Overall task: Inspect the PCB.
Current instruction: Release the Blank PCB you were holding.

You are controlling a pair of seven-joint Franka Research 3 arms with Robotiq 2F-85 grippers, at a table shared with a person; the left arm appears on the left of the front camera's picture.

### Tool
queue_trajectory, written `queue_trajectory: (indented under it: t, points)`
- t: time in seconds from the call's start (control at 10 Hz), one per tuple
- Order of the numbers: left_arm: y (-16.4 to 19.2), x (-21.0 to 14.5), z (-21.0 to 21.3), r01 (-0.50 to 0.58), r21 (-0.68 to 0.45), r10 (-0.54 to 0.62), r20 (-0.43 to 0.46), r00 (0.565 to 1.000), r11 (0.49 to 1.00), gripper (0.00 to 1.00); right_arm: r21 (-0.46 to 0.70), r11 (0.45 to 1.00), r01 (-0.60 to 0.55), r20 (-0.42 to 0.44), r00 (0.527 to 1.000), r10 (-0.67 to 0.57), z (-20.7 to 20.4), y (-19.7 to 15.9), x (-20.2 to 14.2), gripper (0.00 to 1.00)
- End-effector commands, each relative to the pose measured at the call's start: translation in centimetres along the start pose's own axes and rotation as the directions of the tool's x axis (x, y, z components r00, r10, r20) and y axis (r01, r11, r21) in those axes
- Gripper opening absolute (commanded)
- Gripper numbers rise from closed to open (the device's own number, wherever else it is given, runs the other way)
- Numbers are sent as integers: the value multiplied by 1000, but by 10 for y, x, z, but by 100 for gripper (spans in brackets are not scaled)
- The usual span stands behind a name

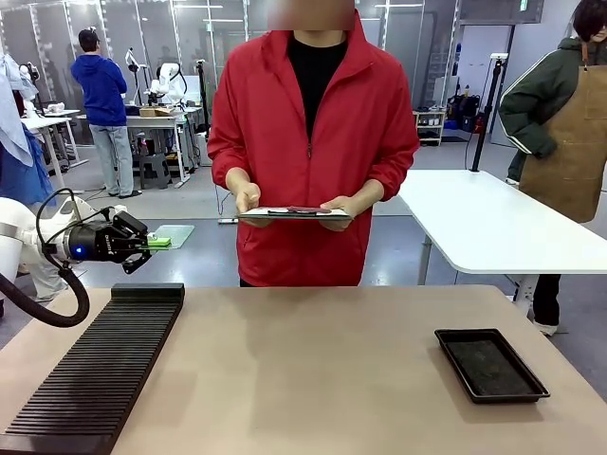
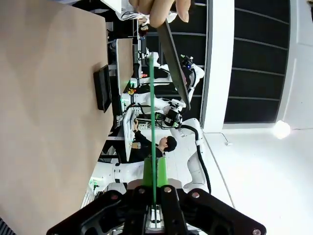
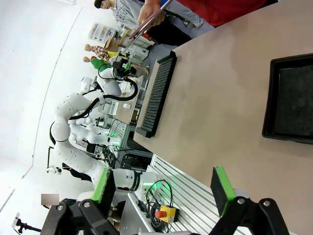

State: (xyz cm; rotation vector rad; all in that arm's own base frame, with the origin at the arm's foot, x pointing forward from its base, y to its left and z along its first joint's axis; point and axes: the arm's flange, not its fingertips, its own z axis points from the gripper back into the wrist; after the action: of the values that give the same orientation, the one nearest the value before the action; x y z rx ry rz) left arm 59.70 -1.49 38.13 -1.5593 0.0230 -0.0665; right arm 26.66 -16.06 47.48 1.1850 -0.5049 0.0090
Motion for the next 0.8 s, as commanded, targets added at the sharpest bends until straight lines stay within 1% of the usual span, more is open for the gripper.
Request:
queue_trajectory:
  t: [0.0,0.7]
  points:
    - [-1,-1,-1,-3,-4,3,-6,1000,1000,3,13,1000,-20,10,1000,20,-1,-1,1,100]
    - [-1,-1,-1,-3,-4,3,-6,1000,1000,3,13,1000,-20,10,1000,20,-1,-1,1,100]
